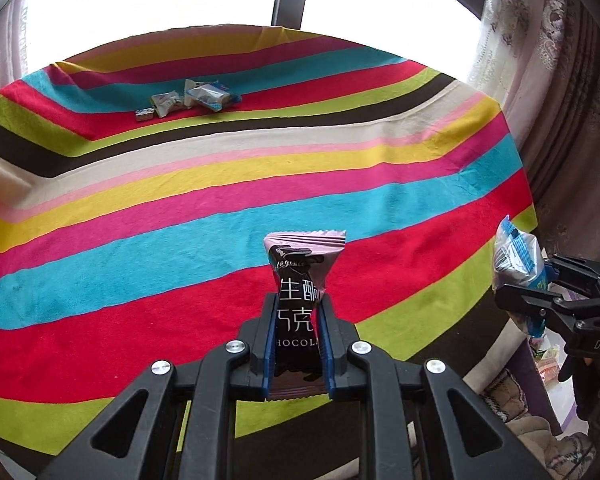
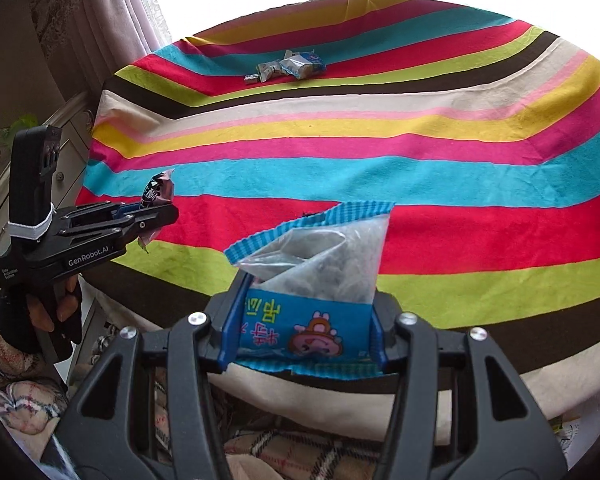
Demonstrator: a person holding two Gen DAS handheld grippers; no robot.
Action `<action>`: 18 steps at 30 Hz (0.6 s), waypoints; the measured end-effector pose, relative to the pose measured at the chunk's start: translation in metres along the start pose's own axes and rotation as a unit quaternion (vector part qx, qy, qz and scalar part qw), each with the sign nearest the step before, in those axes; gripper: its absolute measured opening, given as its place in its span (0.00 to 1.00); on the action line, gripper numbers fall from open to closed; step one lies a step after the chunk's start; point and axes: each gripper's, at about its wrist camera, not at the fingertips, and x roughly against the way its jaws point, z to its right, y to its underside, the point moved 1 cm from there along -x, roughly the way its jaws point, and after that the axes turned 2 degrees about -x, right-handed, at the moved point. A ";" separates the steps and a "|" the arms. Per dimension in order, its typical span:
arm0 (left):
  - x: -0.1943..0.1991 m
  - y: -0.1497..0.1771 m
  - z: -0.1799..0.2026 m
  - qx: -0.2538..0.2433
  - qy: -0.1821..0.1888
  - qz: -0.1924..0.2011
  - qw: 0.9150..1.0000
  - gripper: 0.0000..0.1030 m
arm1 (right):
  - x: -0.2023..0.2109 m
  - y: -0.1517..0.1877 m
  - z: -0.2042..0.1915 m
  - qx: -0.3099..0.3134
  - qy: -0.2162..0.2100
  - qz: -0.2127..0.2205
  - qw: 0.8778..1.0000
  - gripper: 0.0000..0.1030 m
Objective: Organize snacks
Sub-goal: 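Carry the blue cartoon packet and black chocolate packet toward the white box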
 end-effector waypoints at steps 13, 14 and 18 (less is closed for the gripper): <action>-0.005 -0.007 0.111 -0.150 0.064 -0.034 0.986 0.18 | 0.071 0.076 0.062 -0.058 0.062 0.040 0.996 0.53; -0.005 -0.008 0.123 -0.165 0.073 -0.036 0.983 0.18 | 0.076 0.082 0.067 -0.067 0.067 0.045 0.994 0.53; -0.004 -0.010 0.172 -0.227 0.104 -0.045 0.967 0.18 | 0.091 0.100 0.086 -0.102 0.080 0.059 0.990 0.53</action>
